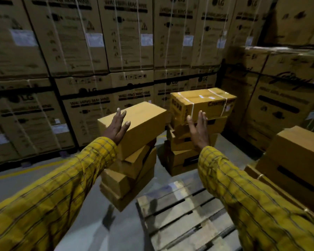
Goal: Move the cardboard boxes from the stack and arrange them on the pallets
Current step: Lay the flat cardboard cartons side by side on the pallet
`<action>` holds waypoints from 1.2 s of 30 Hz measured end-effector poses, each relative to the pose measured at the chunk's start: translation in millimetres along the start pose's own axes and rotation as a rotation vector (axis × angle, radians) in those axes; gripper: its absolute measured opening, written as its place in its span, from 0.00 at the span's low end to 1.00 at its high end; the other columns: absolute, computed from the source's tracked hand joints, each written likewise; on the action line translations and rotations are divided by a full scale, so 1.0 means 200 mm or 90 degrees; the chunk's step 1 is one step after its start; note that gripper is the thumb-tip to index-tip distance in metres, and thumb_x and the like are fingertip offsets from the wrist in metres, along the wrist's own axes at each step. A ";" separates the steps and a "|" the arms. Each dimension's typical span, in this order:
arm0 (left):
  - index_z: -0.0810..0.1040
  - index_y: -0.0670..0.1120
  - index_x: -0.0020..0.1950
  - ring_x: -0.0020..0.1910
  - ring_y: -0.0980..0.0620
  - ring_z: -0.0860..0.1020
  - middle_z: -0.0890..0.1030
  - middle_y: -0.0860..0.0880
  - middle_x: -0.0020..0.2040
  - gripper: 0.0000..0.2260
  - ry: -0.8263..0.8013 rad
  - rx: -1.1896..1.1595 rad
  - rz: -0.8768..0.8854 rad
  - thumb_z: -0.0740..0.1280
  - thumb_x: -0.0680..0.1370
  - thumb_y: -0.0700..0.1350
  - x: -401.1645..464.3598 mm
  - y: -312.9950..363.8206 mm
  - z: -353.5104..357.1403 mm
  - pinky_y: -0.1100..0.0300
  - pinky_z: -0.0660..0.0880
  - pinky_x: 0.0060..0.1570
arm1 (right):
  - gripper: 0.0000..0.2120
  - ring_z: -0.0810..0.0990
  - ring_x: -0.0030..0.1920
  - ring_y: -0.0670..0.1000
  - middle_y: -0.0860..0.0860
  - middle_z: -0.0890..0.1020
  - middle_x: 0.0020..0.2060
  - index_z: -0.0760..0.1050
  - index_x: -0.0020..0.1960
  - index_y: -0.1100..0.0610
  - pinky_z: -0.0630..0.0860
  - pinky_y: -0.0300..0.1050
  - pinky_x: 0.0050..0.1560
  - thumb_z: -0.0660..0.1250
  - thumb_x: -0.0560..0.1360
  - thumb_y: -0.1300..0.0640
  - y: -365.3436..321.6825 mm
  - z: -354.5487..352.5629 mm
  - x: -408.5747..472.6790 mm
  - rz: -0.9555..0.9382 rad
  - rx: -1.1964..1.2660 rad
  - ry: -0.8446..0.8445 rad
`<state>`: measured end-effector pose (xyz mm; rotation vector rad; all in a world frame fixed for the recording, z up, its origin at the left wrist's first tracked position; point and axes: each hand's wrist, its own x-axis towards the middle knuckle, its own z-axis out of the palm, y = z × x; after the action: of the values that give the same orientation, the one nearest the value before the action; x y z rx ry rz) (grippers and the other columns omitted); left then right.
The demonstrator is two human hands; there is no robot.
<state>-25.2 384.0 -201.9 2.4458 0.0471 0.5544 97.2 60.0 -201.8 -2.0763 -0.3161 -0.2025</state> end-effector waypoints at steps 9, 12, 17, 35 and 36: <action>0.50 0.50 0.84 0.83 0.48 0.44 0.41 0.50 0.84 0.52 -0.047 0.008 -0.033 0.42 0.69 0.82 0.12 -0.57 -0.14 0.46 0.49 0.81 | 0.44 0.42 0.84 0.52 0.47 0.42 0.84 0.42 0.85 0.45 0.46 0.62 0.82 0.49 0.77 0.26 -0.22 0.86 0.12 0.028 0.089 -0.055; 0.49 0.52 0.84 0.82 0.50 0.43 0.41 0.50 0.84 0.51 -0.058 0.001 -0.026 0.42 0.69 0.82 0.23 -0.75 -0.11 0.48 0.47 0.81 | 0.42 0.42 0.84 0.52 0.47 0.42 0.84 0.42 0.85 0.46 0.45 0.61 0.82 0.51 0.79 0.28 -0.23 1.06 0.24 0.025 0.101 -0.055; 0.47 0.54 0.84 0.82 0.50 0.43 0.39 0.53 0.83 0.49 -0.106 0.027 -0.031 0.42 0.70 0.82 0.51 -1.11 -0.04 0.49 0.48 0.80 | 0.38 0.45 0.84 0.56 0.48 0.41 0.84 0.42 0.85 0.46 0.52 0.65 0.81 0.54 0.83 0.33 -0.13 1.45 0.50 0.062 0.121 -0.064; 0.46 0.50 0.84 0.83 0.43 0.43 0.42 0.46 0.84 0.33 -0.205 0.096 -0.108 0.59 0.85 0.56 1.69 -2.10 0.40 0.43 0.45 0.80 | 0.48 0.44 0.84 0.56 0.44 0.37 0.83 0.37 0.84 0.43 0.56 0.63 0.80 0.63 0.78 0.31 0.12 2.36 1.41 0.253 0.047 -0.075; 0.47 0.49 0.84 0.83 0.42 0.44 0.43 0.45 0.84 0.34 -0.209 0.120 -0.108 0.61 0.84 0.56 1.76 -2.16 0.42 0.42 0.45 0.80 | 0.49 0.44 0.84 0.56 0.45 0.36 0.83 0.36 0.84 0.44 0.57 0.63 0.80 0.64 0.78 0.31 0.14 2.39 1.45 0.268 0.042 -0.064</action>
<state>371.8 741.7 -382.6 2.6532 0.1763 0.0721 388.7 501.2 -384.4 -2.0394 0.0586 0.1642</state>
